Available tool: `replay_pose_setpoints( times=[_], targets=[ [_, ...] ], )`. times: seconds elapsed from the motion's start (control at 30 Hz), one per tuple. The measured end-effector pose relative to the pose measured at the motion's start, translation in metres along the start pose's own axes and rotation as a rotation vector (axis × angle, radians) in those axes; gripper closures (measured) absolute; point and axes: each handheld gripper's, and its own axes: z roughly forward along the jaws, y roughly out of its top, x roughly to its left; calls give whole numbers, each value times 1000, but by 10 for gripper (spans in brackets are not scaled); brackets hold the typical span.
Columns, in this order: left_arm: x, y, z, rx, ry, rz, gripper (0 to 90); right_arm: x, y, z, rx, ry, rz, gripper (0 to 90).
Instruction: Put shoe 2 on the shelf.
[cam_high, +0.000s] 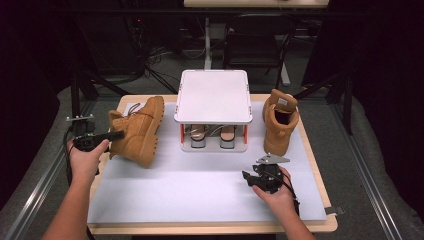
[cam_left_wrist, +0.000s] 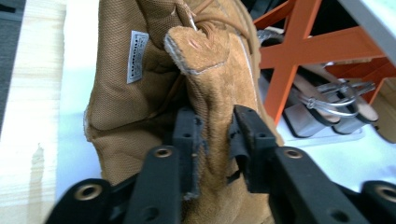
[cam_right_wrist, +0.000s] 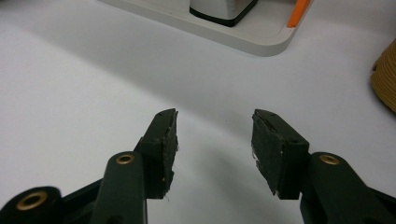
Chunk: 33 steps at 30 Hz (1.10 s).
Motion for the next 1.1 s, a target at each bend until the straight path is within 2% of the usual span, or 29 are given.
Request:
replay_pose_setpoints(
  times=[0.13, 0.27, 0.37, 0.67, 0.8, 0.9, 1.1],
  targets=[
    [-5, 2, 0, -11, -3, 13, 785, 0, 0, 1, -1, 3, 2, 503],
    [-9, 2, -1, -7, -34, -4, 805, 0, 0, 0, 1, 1, 4, 503],
    [-13, 1, -4, -5, -25, -6, 810, -1, -1, 1, -4, 3, 11, 504],
    [-13, -12, -35, 5, 0, 16, 812, -2, -1, 0, -5, 4, 17, 505],
    [-12, -19, -45, 4, 0, 5, 812, -1, -1, 1, 0, 9, 18, 505],
    [-18, -18, -42, 18, -1, 23, 812, 0, 0, 1, -1, 8, 15, 505],
    [-40, -9, -27, 51, -14, 65, 811, 0, 0, 1, -11, 10, 20, 506]
  ],
)
